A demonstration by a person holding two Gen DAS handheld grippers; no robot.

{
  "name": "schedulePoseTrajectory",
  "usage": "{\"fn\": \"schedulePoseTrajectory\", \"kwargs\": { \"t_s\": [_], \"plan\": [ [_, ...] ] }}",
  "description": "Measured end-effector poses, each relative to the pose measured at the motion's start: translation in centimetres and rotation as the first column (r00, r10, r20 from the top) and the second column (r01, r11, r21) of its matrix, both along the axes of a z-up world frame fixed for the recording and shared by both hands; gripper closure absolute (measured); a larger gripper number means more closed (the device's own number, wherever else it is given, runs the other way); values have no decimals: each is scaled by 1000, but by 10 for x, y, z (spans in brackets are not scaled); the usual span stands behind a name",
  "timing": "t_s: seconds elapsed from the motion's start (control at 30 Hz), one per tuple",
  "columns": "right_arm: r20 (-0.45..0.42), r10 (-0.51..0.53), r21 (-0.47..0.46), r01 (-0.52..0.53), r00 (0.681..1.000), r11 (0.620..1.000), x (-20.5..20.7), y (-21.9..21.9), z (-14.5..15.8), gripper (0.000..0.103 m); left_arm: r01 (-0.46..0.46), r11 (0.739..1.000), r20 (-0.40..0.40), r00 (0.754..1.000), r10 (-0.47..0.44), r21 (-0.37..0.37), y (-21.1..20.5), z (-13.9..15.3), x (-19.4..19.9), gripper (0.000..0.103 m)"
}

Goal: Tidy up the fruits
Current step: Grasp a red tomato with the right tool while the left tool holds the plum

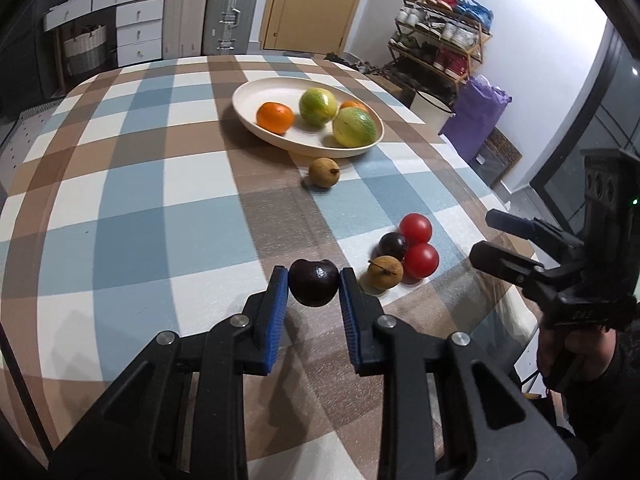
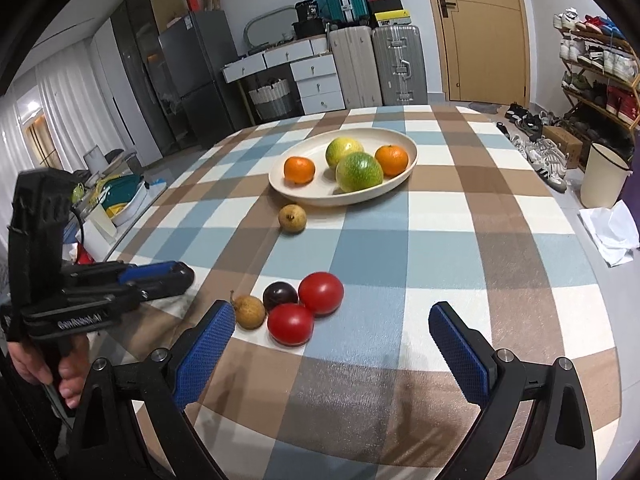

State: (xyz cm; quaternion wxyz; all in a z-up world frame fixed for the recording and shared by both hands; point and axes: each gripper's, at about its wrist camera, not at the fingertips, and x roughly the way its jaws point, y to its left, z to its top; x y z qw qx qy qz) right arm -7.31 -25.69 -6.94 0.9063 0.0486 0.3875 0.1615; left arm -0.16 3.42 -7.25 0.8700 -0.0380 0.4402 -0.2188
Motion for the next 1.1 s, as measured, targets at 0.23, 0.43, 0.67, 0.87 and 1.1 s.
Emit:
{"fn": "schedulePoseTrajectory", "kwargs": {
  "t_s": [0.23, 0.43, 0.67, 0.87, 1.1],
  "plan": [
    [-19, -3, -28, 3, 1000, 1000, 5, 7, -11, 5, -24, 1000, 7, 1000, 24, -5, 14, 3, -9, 80],
    [-54, 13, -50, -16, 998, 999, 11, 15, -22, 15, -48, 999, 5, 999, 48, -22, 26, 3, -12, 80],
    [-84, 43, -58, -48, 996, 997, 14, 24, -30, 31, -62, 997, 2, 998, 62, -34, 33, 2, -13, 80],
    [-97, 93, -51, -98, 991, 994, 14, 34, -35, 56, -69, 996, 5, 998, 70, -47, 38, 3, -13, 80],
    [-77, 129, -41, -133, 989, 990, 10, 40, -32, 71, -77, 995, 8, 997, 78, -60, 40, 6, -12, 80]
  ]
}}
